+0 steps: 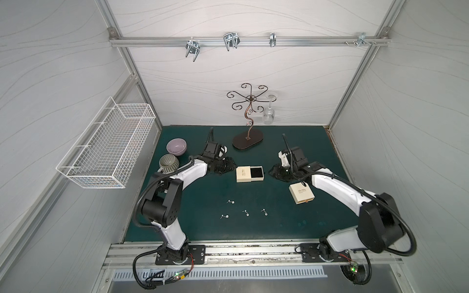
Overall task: Place the earrings into the drawer-style jewelry box
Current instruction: Pick up the earring from the center of the board.
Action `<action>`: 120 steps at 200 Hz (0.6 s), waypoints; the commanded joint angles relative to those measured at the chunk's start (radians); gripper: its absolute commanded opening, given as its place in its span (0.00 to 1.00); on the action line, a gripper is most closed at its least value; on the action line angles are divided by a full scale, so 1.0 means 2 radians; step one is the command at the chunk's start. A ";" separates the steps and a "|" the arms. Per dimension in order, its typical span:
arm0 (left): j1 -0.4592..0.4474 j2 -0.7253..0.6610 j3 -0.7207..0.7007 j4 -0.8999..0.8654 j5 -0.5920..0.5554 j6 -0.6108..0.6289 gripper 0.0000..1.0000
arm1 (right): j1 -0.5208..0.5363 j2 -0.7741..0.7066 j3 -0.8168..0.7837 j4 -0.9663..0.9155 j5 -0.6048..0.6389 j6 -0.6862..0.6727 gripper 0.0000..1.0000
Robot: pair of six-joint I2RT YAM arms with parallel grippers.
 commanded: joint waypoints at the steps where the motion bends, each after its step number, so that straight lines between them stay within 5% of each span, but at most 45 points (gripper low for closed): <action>1: -0.017 -0.048 -0.035 0.011 -0.052 0.000 0.54 | 0.038 -0.012 -0.010 -0.110 0.016 0.022 0.45; 71: -0.040 -0.119 -0.145 0.049 -0.077 -0.024 0.53 | 0.155 0.026 -0.010 -0.157 0.077 0.086 0.46; 120: -0.039 -0.129 -0.173 0.053 -0.076 -0.017 0.52 | 0.185 0.090 -0.006 -0.141 0.091 0.098 0.40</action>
